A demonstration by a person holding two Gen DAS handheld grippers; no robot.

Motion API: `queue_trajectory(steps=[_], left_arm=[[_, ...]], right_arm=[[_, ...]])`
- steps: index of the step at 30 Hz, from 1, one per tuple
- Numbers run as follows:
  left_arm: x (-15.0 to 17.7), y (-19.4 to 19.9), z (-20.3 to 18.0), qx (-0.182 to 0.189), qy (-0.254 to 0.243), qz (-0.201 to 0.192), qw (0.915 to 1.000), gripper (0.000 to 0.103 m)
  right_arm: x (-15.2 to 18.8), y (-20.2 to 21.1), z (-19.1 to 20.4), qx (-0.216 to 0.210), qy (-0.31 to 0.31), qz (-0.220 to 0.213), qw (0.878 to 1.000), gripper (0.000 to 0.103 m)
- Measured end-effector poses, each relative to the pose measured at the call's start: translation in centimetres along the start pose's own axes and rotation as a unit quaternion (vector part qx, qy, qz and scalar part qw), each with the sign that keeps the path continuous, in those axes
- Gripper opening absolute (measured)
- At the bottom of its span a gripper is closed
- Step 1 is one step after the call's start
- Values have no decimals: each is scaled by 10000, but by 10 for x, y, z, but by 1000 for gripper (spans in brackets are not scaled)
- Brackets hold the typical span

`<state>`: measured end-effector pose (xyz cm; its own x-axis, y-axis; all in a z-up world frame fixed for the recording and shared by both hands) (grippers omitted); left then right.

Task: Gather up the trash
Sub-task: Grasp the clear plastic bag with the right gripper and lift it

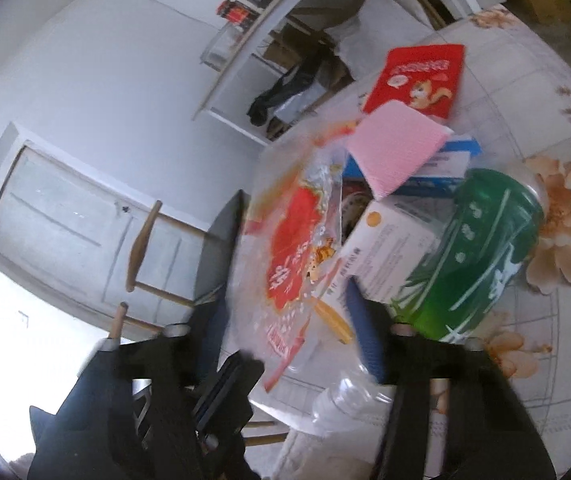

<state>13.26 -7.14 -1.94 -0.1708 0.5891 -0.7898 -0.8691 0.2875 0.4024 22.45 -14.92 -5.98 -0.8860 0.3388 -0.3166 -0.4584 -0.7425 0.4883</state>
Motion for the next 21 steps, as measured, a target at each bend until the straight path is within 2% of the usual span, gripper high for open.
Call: queue_trajectory(steps=[3, 6, 10, 13, 17, 21], left_arm=[[-2, -1, -5, 171, 50, 8, 9998, 2], [-3, 3, -10, 323, 41, -32, 9995, 5], [0, 8, -12, 466, 148, 4, 9988, 5], [3, 9, -6, 575, 352, 85, 9977, 10], [6, 11, 8, 838, 821, 153, 9930, 25], [9, 0, 37, 922, 1309, 283, 9867, 41]], right_arm=[[1, 4, -4, 9, -32, -61, 10000, 13], [1, 8, -5, -24, -80, -112, 9999, 4], [-2, 16, -9, -176, -181, -184, 9995, 1], [-3, 25, -13, -259, -258, -262, 9990, 1], [-9, 47, -23, -345, -397, -482, 9975, 1], [-16, 82, -40, -469, -640, -824, 9934, 1]])
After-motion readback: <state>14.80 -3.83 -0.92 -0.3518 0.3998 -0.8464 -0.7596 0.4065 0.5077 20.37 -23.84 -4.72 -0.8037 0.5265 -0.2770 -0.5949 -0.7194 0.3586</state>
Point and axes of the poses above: each gripper's, at about its wrist camera, not at the fingertips, and y roughly against the way its jaws point, z to its left, x to its underside, the point moved 6 cm from there along -y, roughly the way its jaws point, and after that the axes turned 5 degrees about -y, right-handed, at the moved point
